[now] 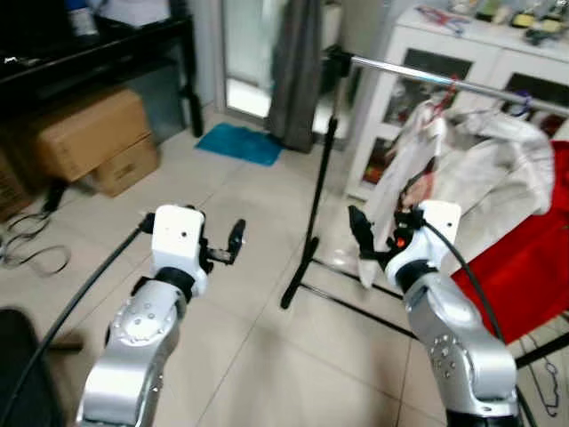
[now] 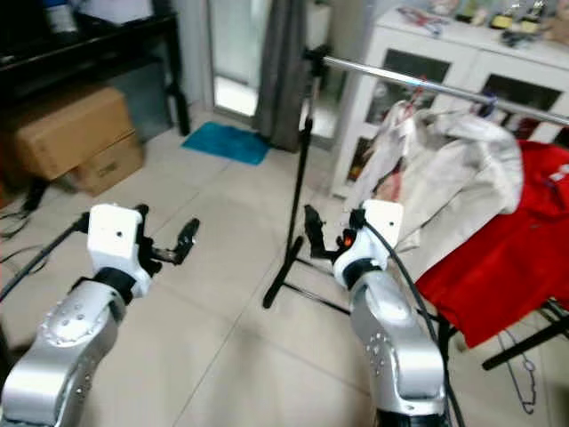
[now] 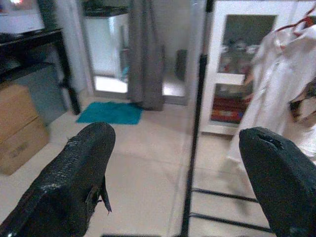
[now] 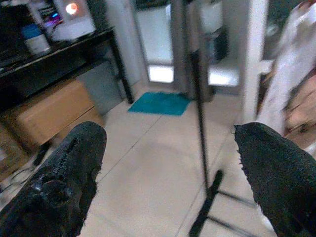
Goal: Hang hanger
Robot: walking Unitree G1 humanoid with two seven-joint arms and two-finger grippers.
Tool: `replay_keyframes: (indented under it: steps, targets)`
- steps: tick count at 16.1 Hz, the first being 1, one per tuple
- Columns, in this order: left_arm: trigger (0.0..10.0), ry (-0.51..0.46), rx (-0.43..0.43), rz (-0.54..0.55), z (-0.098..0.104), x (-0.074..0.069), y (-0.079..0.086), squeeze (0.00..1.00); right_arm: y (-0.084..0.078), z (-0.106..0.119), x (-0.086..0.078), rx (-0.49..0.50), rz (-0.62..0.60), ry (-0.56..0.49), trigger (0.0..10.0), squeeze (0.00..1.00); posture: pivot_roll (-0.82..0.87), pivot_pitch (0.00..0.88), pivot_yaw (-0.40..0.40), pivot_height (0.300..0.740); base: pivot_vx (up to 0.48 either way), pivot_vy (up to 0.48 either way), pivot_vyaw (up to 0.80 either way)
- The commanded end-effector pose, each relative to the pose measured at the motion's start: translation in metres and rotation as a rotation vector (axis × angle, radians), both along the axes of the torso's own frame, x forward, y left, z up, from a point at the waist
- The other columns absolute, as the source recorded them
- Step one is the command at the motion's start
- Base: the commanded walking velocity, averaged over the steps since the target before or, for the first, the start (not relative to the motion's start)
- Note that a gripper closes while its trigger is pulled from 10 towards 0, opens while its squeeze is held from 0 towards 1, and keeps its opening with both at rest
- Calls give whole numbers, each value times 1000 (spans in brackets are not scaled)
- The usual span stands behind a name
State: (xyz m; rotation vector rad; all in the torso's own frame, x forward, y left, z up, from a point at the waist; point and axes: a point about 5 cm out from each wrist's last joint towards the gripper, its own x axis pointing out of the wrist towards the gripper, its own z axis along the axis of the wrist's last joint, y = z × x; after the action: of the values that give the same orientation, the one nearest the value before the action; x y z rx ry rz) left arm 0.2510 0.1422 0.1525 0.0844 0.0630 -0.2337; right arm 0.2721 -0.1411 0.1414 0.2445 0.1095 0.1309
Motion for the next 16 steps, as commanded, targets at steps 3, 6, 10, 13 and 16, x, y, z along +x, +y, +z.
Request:
replay_keyframes:
  steps: [3, 6, 10, 13, 16]
  targets:
    - [10000, -28, -17, -3, 9, 4, -3, 0, -10, 1, 1, 0, -72, -3, 10000, 0, 83, 0, -47, 740, 406, 0, -217]
    - [10000, -37, -5, -13, 12, 6, -2, 0, -10, 5, 6, -15, -88, -20, 10000, 0, 86, 0, -46, 740, 412, 0, -796]
    - [10000, -25, 6, -36, 12, 9, -3, 0, -8, 13, 11, 12, -74, -43, 10000, 0, 90, 0, -56, 740, 415, 0, 0]
    - [10000, -32, 36, -50, 13, 9, 0, 0, -7, 18, 14, 38, -51, -49, 10000, 0, 96, 0, -71, 740, 411, 0, -800]
    - [10000, -37, 51, -62, 14, 10, -2, 0, -9, 20, 16, 43, -49, -56, 10000, 0, 98, 0, -76, 740, 411, 0, 0]
